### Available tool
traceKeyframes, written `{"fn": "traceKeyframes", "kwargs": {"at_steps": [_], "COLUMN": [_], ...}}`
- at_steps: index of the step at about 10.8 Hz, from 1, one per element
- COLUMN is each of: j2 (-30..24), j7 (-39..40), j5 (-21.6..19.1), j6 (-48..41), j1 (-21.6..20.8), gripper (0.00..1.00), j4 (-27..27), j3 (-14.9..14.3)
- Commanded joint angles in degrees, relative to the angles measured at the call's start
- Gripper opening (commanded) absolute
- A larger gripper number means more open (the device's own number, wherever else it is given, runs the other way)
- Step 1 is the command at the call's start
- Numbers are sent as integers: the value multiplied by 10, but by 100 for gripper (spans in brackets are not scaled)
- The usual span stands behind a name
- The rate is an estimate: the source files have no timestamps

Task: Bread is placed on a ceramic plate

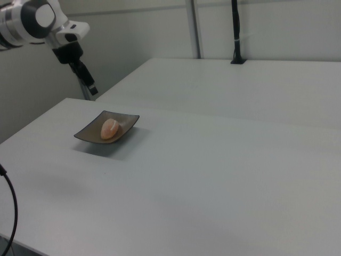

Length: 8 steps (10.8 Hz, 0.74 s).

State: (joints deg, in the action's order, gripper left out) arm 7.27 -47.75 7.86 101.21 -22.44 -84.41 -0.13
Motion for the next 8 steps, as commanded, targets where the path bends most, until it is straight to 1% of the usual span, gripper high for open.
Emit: {"fn": "traceKeyframes", "kwargs": {"at_steps": [1,2,3,5,7,8], "j2": [-86,-107,-118,-130,-130,-129], "j7": [36,75,112,202,342,397], "j5": [-50,-75,-96,-114,-134,-136], "j6": [-70,-80,-103,-117,-110,-110], "j1": [37,55,77,114,144,151], "gripper": [100,100,100,100,100,100], "j4": [-61,-78,-80,-86,-92,-92], "j3": [-1,-1,-1,-1,-2,-2]}}
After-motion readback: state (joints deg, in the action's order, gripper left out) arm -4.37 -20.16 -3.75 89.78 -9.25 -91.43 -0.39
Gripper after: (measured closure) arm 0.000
